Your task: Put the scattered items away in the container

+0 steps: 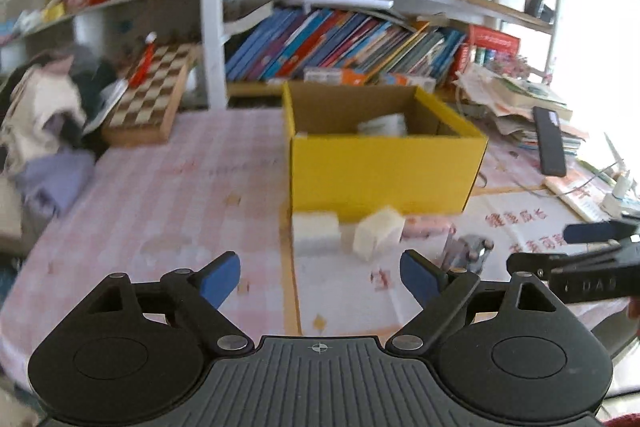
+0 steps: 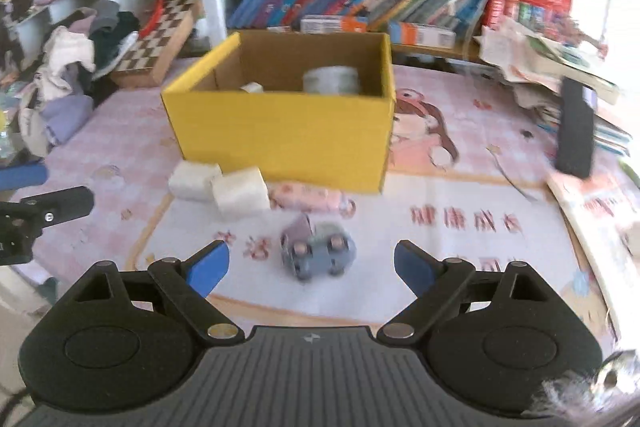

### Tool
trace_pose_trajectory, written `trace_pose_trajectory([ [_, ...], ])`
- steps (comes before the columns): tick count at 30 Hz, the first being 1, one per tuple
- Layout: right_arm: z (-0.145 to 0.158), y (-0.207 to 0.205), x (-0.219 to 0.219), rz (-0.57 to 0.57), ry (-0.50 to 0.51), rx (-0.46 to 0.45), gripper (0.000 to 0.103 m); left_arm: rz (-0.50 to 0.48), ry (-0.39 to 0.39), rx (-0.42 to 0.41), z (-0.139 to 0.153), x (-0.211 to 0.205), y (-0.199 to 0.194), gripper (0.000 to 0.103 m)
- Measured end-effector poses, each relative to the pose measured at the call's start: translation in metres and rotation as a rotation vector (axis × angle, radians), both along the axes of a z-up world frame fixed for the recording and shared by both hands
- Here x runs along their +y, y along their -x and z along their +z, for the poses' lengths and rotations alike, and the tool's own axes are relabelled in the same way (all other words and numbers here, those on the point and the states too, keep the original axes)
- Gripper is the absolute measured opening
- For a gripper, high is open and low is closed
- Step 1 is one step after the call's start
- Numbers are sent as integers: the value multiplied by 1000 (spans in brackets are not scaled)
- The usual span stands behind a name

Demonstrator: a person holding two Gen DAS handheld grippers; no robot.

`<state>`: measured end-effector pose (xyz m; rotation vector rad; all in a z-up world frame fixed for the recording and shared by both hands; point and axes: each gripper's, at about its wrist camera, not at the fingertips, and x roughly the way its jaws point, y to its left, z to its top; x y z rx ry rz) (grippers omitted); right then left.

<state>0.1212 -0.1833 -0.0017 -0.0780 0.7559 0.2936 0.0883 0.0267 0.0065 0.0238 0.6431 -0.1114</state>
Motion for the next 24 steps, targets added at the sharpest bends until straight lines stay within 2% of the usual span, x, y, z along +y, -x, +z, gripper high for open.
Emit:
trace_pose_trajectory([
  [5, -20, 30, 8, -21, 33, -21, 90, 41, 15, 30, -17, -2, 23, 89],
  [24, -23, 29, 12, -8, 25, 11, 90, 14, -18, 51, -21, -10, 24, 93],
])
